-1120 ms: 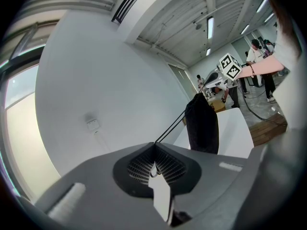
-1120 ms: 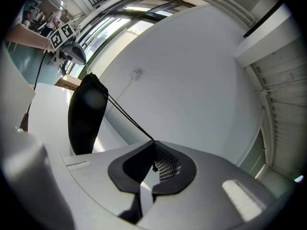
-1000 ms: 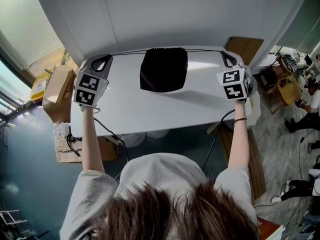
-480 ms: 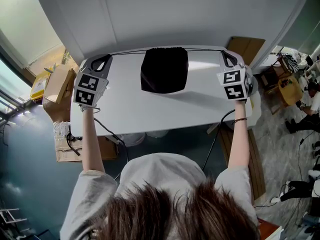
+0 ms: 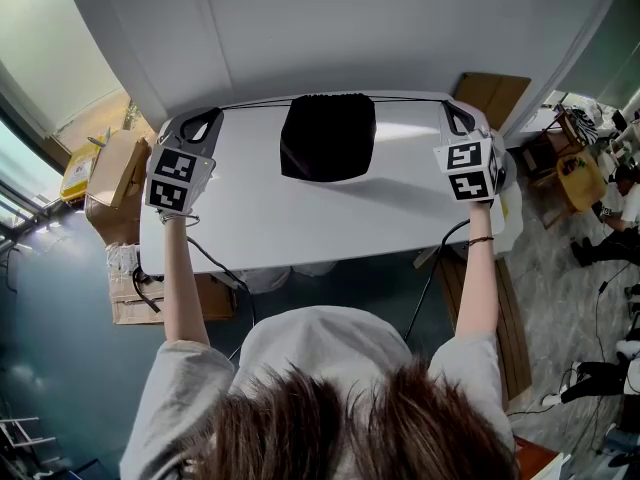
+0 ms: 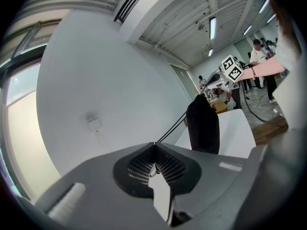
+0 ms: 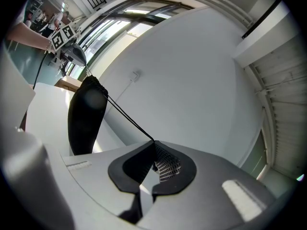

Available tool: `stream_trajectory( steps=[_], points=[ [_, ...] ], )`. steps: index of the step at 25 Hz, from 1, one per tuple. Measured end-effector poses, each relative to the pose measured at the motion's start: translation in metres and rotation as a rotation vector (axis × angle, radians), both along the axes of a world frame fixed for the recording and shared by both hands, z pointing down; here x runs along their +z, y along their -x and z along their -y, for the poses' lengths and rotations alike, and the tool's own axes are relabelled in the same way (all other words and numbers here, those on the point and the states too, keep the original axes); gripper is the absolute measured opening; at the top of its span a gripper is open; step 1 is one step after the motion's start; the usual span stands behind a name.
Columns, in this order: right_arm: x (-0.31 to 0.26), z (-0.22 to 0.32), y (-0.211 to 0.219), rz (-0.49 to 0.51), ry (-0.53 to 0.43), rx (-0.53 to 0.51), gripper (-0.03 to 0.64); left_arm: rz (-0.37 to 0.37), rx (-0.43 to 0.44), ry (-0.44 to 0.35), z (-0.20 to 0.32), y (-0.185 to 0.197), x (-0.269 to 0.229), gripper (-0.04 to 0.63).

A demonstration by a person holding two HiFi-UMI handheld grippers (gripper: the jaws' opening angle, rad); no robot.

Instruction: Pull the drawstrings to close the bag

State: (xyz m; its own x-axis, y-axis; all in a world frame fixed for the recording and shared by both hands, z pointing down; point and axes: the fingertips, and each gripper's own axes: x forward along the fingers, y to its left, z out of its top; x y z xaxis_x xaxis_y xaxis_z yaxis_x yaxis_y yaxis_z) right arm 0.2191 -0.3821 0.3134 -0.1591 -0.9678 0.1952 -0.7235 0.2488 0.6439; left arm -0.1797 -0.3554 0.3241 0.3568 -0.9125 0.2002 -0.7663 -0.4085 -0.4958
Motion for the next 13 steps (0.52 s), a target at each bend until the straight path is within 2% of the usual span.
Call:
stream_trajectory(
  steps=[13],
  points=[
    [-0.009, 0.007, -0.002, 0.007, -0.019, -0.001, 0.017, 0.000, -0.001, -0.017, 0.005, 0.000, -0.011, 0.005]
  ],
)
